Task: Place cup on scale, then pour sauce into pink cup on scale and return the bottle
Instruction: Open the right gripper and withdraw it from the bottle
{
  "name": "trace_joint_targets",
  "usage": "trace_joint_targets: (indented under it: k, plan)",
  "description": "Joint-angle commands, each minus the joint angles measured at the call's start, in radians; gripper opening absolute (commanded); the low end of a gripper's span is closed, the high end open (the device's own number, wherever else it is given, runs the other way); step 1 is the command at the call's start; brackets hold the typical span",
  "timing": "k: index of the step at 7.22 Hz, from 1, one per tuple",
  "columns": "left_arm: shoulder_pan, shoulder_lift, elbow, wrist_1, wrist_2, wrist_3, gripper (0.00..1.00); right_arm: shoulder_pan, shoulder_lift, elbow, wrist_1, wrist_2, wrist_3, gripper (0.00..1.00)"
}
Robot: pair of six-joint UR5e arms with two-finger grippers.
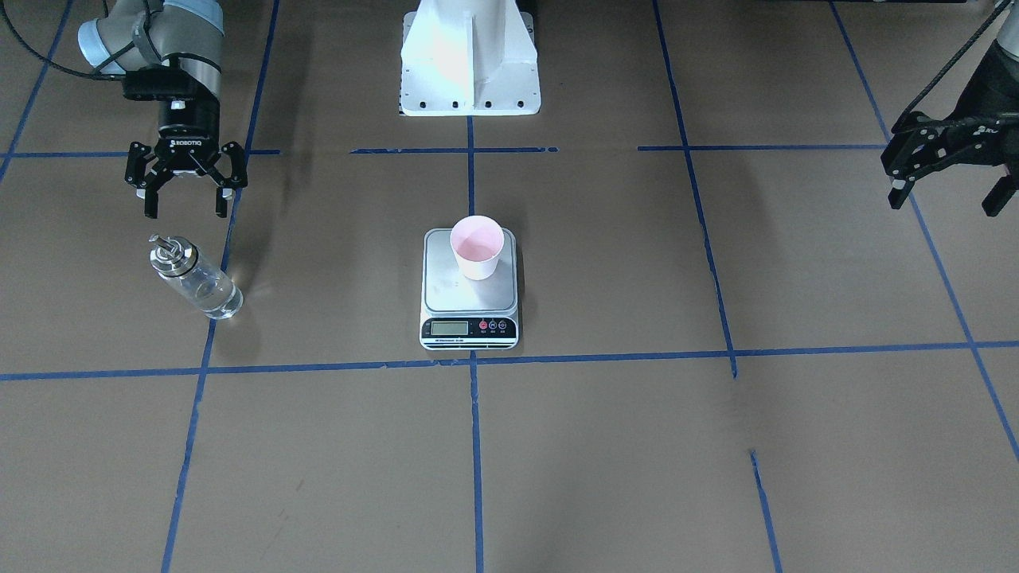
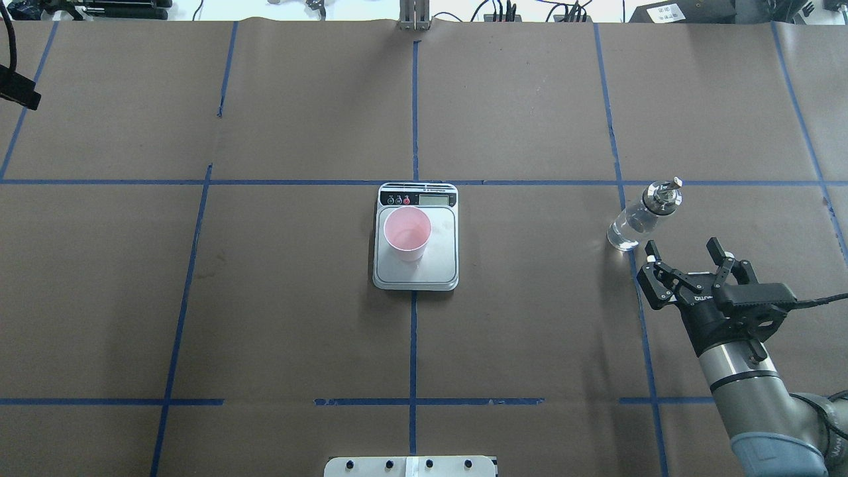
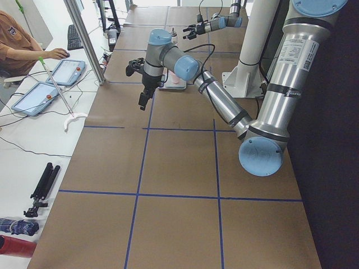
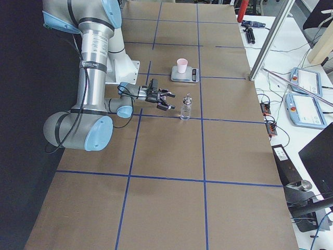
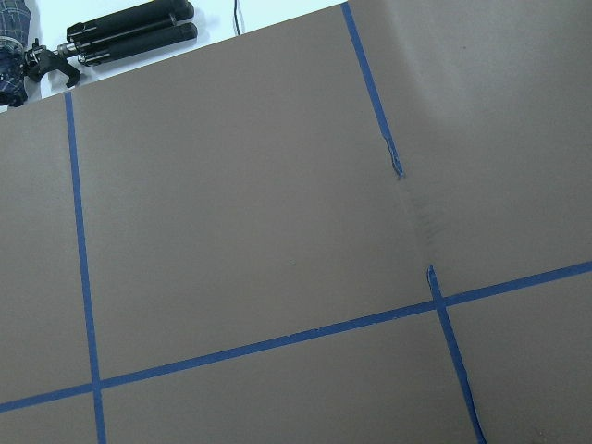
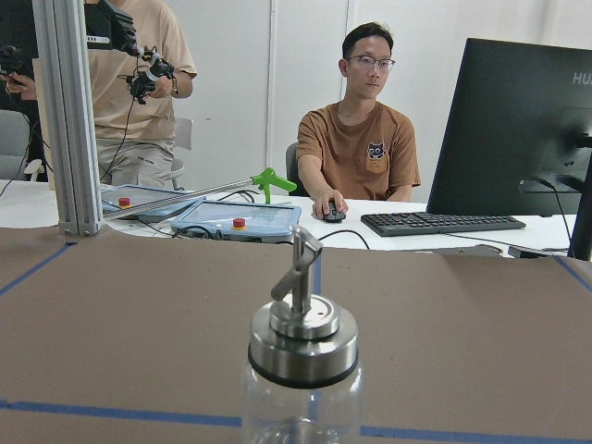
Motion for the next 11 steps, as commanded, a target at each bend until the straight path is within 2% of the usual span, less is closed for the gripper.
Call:
trace_joint_targets:
  k: [1,3,5,7,9,10,11]
  plan:
    - [0.000,0.000,-0.001,0.001,0.000,0.000,1.00,0.000,-0.062,0.097,0.000,0.004,-0.002,1.00]
    - [0.001,-0.002,0.001,0.001,0.000,0.000,1.00,0.013,-0.112,0.186,-0.002,0.035,-0.015,1.00]
    - [0.001,-0.006,0.001,0.001,0.000,0.000,1.00,0.127,-0.126,0.227,-0.002,0.150,-0.082,1.00]
    - [0.001,-0.037,-0.001,0.040,0.000,0.000,1.00,0.311,-0.120,0.241,0.000,0.352,-0.184,1.00]
    - [0.001,-0.038,-0.001,0.041,-0.001,0.000,1.00,0.552,-0.113,0.232,0.001,0.634,-0.320,1.00]
    - [0.001,-0.040,-0.001,0.041,-0.002,0.000,1.00,0.645,-0.102,0.231,0.001,0.737,-0.377,1.00]
    - [0.001,-0.044,0.001,0.041,-0.002,0.000,1.00,0.785,-0.067,0.209,-0.006,0.893,-0.449,1.00]
